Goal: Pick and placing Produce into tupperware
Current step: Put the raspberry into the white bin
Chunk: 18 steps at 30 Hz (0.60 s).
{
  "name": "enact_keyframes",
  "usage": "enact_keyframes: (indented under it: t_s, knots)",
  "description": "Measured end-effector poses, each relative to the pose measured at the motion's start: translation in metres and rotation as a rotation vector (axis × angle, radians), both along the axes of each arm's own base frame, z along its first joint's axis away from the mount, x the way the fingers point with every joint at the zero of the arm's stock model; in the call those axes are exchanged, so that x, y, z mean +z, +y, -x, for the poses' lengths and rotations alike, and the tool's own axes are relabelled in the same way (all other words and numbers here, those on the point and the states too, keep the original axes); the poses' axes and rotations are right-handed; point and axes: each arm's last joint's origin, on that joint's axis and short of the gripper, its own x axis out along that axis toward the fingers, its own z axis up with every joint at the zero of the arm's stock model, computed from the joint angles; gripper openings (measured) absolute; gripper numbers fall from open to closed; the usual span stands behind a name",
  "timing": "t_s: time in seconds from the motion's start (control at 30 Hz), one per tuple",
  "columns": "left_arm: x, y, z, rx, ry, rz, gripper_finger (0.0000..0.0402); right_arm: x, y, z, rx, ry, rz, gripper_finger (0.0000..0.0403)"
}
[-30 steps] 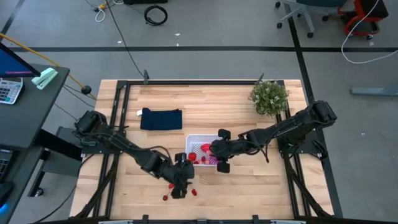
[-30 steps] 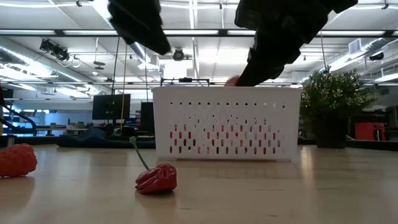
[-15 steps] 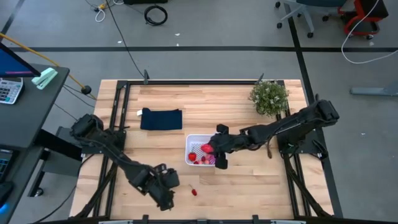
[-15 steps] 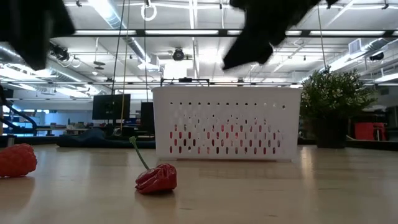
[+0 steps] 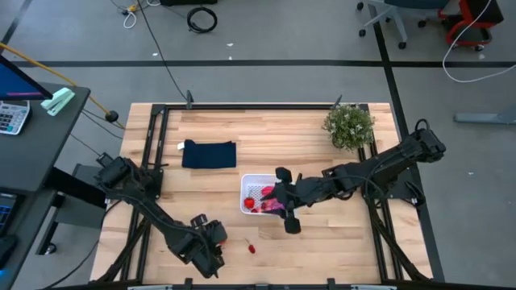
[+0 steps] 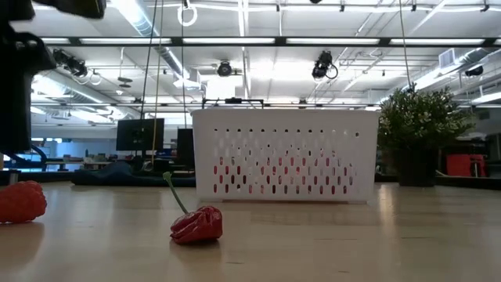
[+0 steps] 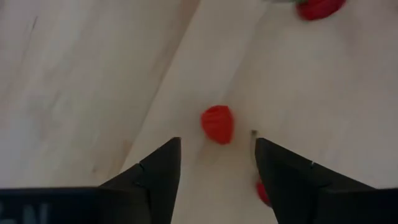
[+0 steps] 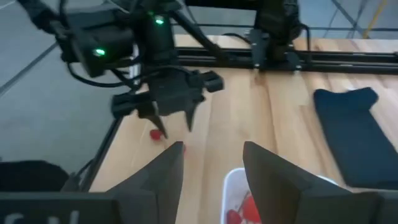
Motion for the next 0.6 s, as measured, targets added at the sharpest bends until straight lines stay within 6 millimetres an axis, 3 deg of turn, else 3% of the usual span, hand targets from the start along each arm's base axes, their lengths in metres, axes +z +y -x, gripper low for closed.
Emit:
enact_keyframes:
  t_s: [0.37,0.6]
  knots:
    - [-0.035,0.006,-0.014,0.040,0.089,-0.051,0.0238,-0.011,0.027,0.018,0.076,0.121,0.022,0.0165]
    - [-0.038,0.009,-0.018,0.055,0.094,-0.051,0.0232,-0.020,0.047,0.031,0.104,0.217,0.000,0.0163]
